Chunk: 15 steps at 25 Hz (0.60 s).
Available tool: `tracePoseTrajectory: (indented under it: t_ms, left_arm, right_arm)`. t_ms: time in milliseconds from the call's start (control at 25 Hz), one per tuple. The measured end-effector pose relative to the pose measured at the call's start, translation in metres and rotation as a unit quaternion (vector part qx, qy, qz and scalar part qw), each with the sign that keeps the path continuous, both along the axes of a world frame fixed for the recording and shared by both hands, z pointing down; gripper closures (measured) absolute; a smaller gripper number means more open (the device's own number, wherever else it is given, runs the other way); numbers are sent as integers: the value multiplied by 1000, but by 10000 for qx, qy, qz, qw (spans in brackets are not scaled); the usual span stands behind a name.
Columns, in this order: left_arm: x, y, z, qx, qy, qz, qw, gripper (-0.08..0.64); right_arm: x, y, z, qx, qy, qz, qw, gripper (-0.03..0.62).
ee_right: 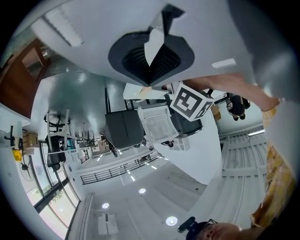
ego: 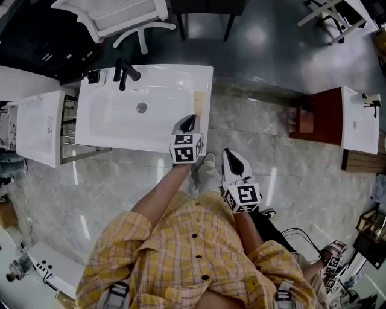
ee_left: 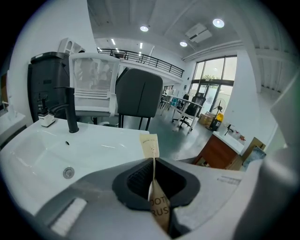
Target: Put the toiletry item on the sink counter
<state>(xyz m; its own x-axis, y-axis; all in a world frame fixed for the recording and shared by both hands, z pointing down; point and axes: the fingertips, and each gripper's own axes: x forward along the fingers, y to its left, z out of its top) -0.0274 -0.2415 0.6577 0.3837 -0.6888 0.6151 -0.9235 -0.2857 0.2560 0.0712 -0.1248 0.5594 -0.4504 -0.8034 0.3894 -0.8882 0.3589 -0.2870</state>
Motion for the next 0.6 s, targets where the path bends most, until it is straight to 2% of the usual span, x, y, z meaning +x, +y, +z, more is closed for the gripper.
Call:
tracePoseTrajectory:
  t_ms: [600]
  left_arm:
    - [5, -7, 40, -297, -253, -100, 9992, 548]
  right_arm:
    - [14, 3, 10, -148, 20, 128, 9998, 592]
